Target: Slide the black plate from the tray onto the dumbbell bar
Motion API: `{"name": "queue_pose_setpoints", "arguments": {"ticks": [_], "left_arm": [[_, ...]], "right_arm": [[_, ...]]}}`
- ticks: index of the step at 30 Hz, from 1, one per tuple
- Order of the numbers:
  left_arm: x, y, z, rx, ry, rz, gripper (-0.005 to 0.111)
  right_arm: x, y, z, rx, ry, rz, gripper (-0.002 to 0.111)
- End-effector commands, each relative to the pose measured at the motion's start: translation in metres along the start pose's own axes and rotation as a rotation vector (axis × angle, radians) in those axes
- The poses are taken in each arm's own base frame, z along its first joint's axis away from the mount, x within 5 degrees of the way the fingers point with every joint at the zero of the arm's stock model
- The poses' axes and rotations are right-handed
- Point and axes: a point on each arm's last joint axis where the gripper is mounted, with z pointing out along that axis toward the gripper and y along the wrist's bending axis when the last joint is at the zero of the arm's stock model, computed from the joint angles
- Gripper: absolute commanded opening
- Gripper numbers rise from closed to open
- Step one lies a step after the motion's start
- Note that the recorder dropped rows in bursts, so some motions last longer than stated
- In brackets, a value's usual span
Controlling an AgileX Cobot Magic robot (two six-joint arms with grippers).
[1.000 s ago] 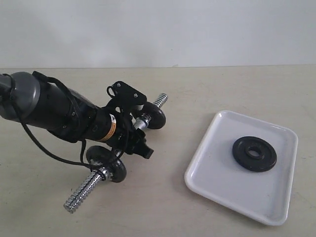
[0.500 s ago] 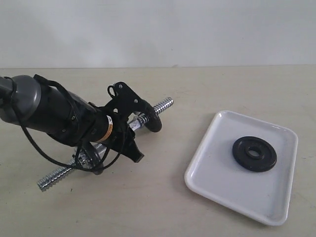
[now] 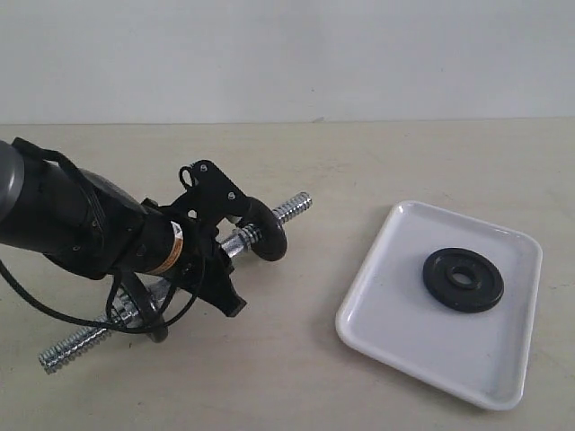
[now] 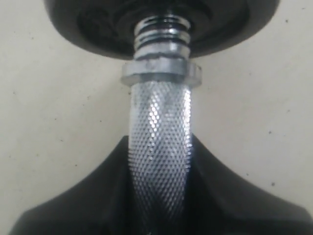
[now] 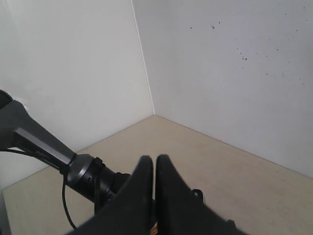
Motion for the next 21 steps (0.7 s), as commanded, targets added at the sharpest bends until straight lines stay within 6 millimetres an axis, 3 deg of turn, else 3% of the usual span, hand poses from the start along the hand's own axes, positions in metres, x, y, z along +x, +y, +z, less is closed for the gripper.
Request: {"name": "queue_pose_setpoints", "arguments": {"ticks": [1,8,16,21], "left_arm": [[-0.026,0.012,-0.028,-0.048,-0.11,-0.047,0.004],[-0.023,0.011,-0.03,-0.043,-0.107,-0.047,0.004],[-0.003,0.006,-0.036,-0.038,-0.062,-0.027,0.004],[-0.008,0.008,-0.047,-0.049,-0.097,-0.03,0.004]], "right_arm": [[-0.001,0.0,0.0,0.002,-0.004,-0.04,0.0],[0.006,-0.004,0.001,0.017,0.006,-0.03,0.0],[0.054,-0.031,0.011,0.095,0.101,0.096,0.0],[0.064,-0.038,0.013,0.131,0.121,0.104,0.0]]}}
